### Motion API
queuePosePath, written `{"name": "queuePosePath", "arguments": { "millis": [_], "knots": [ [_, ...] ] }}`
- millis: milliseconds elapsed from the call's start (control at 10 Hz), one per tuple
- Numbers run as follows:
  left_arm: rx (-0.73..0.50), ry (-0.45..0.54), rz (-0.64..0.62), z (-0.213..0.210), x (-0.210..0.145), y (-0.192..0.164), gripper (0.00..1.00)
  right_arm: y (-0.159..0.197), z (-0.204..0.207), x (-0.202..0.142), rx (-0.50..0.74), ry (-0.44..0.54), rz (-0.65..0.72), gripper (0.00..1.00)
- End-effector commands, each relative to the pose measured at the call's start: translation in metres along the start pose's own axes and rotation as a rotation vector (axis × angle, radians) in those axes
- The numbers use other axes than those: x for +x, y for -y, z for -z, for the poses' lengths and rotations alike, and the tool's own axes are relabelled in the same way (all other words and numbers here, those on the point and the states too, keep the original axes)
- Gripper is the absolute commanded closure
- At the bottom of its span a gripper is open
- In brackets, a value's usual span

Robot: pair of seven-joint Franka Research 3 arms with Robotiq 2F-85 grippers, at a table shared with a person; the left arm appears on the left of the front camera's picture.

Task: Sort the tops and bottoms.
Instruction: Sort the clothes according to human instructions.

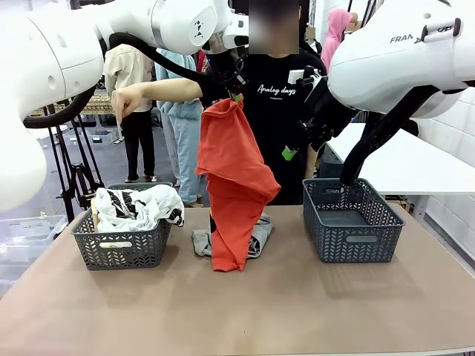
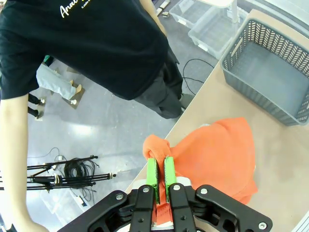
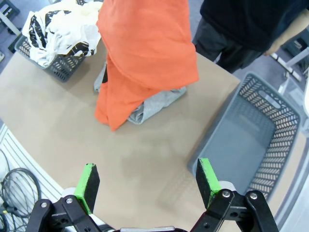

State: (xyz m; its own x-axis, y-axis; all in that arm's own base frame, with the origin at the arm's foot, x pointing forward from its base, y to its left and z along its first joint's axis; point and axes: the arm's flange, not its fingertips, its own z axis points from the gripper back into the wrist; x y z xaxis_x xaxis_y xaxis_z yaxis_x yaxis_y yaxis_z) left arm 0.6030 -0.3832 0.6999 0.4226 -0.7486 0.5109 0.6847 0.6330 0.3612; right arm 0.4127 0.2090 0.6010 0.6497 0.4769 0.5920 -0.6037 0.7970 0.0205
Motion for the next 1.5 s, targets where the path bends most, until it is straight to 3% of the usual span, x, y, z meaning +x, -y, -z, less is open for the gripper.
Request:
{"name": "queuePosePath", "arguments": {
  "millis": [0, 1400],
  "knots": [
    [-0.008, 0.000, -0.008, -0.0075, -0.0015, -0.0021, 1.00, 0.0003, 0.0011, -0.0055, 0.002, -0.010, 0.005, 0.00],
    [0.000, 0.000, 0.000, 0.0000, 0.0000, 0.0000, 1.00, 0.0003, 0.0011, -0.0055, 0.002, -0.010, 0.005, 0.00]
  ]
}}
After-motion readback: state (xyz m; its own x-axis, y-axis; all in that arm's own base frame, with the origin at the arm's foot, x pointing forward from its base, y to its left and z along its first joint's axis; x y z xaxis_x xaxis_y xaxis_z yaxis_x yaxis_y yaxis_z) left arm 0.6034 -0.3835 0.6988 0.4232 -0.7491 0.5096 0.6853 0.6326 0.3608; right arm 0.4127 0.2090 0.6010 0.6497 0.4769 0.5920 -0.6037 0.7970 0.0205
